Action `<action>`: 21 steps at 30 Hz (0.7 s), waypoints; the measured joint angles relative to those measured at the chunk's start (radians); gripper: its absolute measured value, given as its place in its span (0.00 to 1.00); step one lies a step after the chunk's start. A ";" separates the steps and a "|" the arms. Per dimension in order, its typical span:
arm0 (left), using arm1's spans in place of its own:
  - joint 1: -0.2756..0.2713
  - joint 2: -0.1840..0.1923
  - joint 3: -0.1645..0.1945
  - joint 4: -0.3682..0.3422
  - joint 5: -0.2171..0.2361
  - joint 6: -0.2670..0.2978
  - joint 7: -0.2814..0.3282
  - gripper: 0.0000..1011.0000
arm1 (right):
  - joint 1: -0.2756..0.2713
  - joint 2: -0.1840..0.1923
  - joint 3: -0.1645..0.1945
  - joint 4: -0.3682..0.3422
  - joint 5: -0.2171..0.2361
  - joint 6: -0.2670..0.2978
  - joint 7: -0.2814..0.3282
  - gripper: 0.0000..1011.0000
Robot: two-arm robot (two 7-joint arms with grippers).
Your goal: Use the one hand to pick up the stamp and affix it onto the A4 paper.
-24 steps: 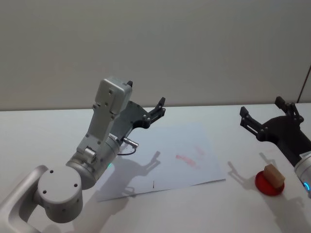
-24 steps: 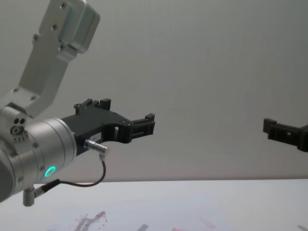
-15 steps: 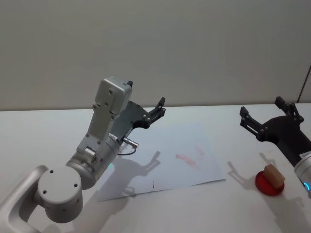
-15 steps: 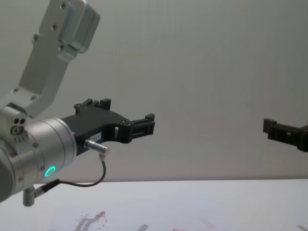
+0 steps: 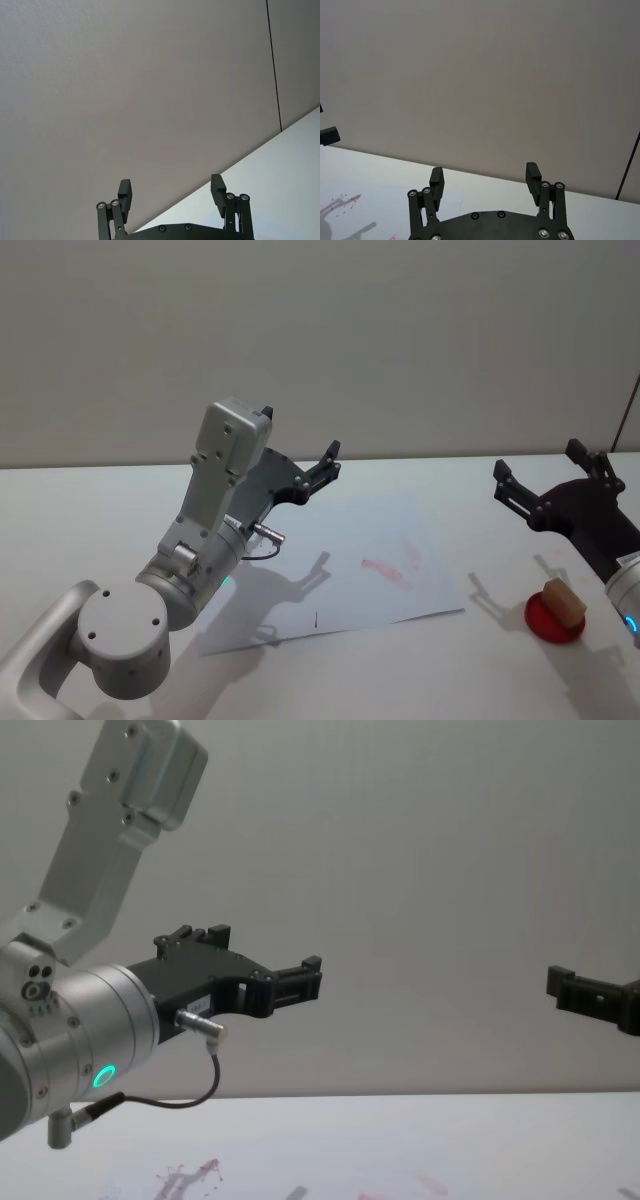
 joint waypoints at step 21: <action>0.000 0.000 0.000 0.000 0.000 0.000 0.000 0.99 | -0.024 0.017 0.008 -0.019 0.003 0.006 -0.006 0.99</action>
